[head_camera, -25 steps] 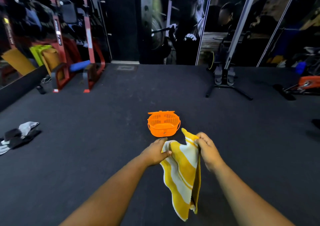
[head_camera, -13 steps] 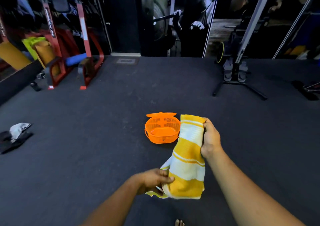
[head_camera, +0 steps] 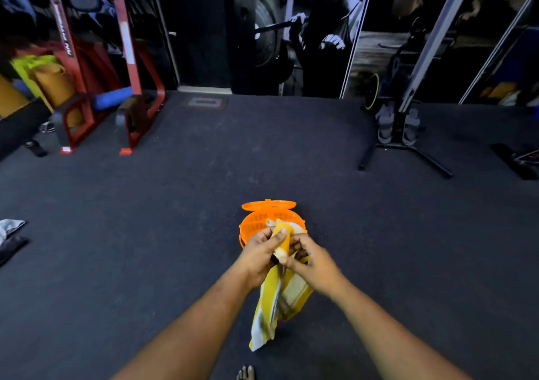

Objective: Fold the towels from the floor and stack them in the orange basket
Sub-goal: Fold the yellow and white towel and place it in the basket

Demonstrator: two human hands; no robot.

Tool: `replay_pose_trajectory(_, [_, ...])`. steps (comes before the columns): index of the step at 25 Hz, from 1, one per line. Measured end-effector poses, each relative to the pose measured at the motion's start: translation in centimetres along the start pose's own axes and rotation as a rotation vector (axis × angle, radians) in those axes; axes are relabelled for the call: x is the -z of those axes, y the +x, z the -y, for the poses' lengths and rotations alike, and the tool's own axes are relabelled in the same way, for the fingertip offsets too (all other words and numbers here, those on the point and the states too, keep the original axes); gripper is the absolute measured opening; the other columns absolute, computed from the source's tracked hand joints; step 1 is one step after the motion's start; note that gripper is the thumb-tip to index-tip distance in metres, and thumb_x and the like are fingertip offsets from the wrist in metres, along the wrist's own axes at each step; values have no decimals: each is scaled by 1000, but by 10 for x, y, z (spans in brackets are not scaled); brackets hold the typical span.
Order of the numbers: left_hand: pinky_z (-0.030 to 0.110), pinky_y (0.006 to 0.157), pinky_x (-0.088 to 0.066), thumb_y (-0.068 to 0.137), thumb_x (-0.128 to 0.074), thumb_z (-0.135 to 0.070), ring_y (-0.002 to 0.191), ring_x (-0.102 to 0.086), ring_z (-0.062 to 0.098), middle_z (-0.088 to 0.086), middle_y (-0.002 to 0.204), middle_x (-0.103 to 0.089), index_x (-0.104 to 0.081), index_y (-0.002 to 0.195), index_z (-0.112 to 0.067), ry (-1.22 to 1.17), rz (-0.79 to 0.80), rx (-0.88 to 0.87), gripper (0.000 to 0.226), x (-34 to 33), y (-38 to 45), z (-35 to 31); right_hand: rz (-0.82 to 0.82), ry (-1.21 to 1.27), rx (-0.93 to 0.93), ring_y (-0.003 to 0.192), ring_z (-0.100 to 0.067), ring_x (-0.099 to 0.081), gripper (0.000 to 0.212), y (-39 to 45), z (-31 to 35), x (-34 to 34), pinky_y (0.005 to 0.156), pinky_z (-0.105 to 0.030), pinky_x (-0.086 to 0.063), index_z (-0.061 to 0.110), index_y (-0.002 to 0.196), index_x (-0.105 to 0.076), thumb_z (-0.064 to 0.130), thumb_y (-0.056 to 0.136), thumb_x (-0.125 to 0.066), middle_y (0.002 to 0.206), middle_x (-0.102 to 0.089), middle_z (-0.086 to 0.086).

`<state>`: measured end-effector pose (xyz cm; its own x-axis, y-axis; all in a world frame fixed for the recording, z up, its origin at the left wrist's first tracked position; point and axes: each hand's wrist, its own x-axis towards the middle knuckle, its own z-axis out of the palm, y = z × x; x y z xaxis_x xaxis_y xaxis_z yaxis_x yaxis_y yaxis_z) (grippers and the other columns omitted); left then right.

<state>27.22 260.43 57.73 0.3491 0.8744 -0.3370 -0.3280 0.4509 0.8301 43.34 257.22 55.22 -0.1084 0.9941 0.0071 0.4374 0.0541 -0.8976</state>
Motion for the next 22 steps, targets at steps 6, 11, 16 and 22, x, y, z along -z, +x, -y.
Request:
replay_pose_trajectory(6, [28, 83, -59, 102, -55, -6, 98, -70, 22, 16, 108, -71, -61, 127, 6, 172, 164, -12, 28, 22, 40, -45, -186, -13, 18, 90, -5, -71, 37, 45, 12, -2, 79, -37, -58, 31, 113, -68, 55, 85, -68, 96, -75, 13])
replay_pose_trajectory(11, [25, 70, -58, 95, -67, -4, 79, -73, 15, 8, 86, -77, -75, 98, -3, 286, 43, -138, 9, 20, 55, -62, -147, -94, 81, 65, -5, -58, 16, 69, 20, -8, 58, -28, -44, 20, 88, -67, 32, 99, -64, 70, -63, 13])
replay_pose_trajectory(16, [28, 67, -58, 99, -63, -14, 70, -71, 15, 7, 78, -75, -71, 94, -1, 213, -69, -114, 16, 18, 67, -67, -224, 242, -121, 67, -5, -52, 28, 99, 17, 6, 65, -36, -53, 11, 79, -58, 22, 105, -54, 70, -54, 5])
replay_pose_trajectory(22, [32, 59, -42, 105, -53, -34, 64, -51, 15, 1, 69, -53, -54, 79, -19, 490, -389, -123, 31, 68, 93, -75, -504, -72, -241, 82, -27, -59, 41, 113, -9, 70, 72, -39, -45, 11, 84, -58, 51, 97, -56, 81, -63, -5])
